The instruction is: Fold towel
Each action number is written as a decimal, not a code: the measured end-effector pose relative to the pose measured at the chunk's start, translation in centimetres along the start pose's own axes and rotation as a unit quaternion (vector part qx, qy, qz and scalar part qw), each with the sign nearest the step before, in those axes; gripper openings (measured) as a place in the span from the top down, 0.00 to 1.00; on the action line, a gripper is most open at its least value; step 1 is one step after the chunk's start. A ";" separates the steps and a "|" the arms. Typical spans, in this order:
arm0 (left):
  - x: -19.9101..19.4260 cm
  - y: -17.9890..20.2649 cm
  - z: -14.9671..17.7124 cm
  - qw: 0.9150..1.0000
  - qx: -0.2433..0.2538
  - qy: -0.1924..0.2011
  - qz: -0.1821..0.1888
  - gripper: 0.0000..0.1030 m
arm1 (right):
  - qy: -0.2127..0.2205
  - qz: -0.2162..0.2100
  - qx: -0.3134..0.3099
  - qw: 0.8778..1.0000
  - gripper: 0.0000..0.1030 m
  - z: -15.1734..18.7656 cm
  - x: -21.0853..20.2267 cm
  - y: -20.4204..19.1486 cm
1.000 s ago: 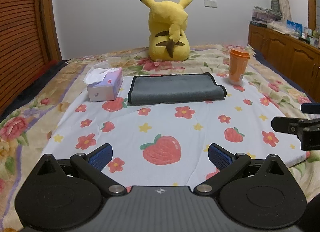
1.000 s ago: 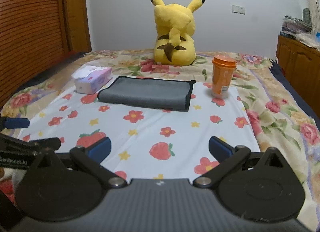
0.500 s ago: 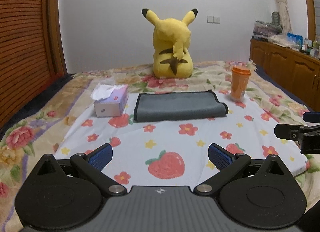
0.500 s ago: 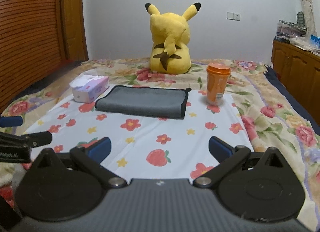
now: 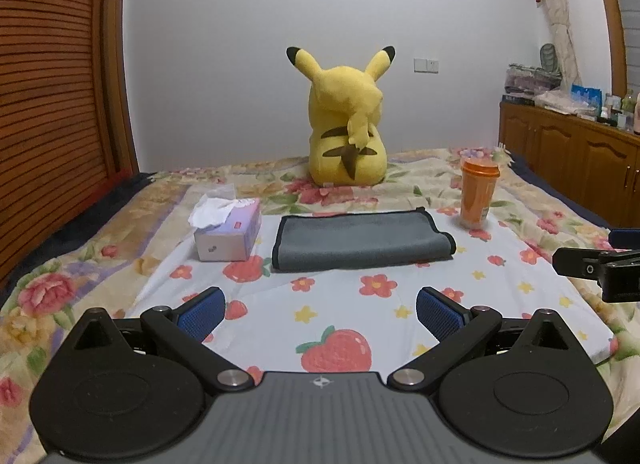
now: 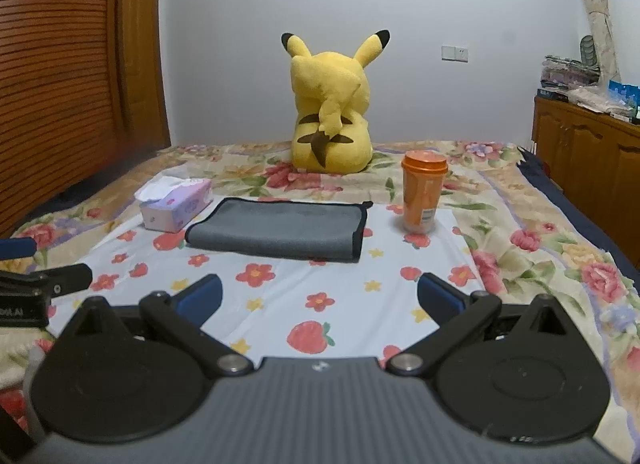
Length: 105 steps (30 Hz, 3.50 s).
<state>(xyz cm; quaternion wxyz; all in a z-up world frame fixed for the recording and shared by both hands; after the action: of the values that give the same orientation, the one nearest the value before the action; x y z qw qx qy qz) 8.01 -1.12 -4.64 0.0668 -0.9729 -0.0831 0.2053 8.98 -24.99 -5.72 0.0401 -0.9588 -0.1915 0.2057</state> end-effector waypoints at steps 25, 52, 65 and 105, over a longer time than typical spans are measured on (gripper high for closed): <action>-0.8 -1.0 -1.3 0.999 -0.015 0.044 -0.007 0.00 | 0.059 0.017 0.002 0.998 0.00 -1.0 -1.8 0.5; -0.9 -1.3 -1.0 0.999 -0.011 0.044 -0.011 0.00 | 0.060 0.018 -0.001 0.998 0.00 -0.9 -2.0 0.6; -0.9 -1.2 -0.9 0.999 -0.009 0.045 -0.013 0.00 | 0.060 0.019 -0.002 0.998 0.00 -1.0 -2.0 0.5; -0.9 -1.2 -0.7 0.999 -0.006 0.045 -0.013 0.00 | 0.060 0.019 -0.001 0.998 0.00 -1.0 -1.9 0.4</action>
<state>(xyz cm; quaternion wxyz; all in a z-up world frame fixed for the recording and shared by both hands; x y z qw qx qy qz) 7.38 -0.21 -3.45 0.0669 -0.9804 -0.0935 0.1598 7.89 -26.12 -4.15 0.0463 -0.9730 -0.1707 0.1485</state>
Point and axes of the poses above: each gripper's, at about its wrist camera, not at the fingertips, and x roughly the way its jaws point, y to its right, z to its underside, the point moved 7 cm from there along x, roughly the way its jaws point, and after that the axes turned 13 degrees about -z, right-handed, at the moved point
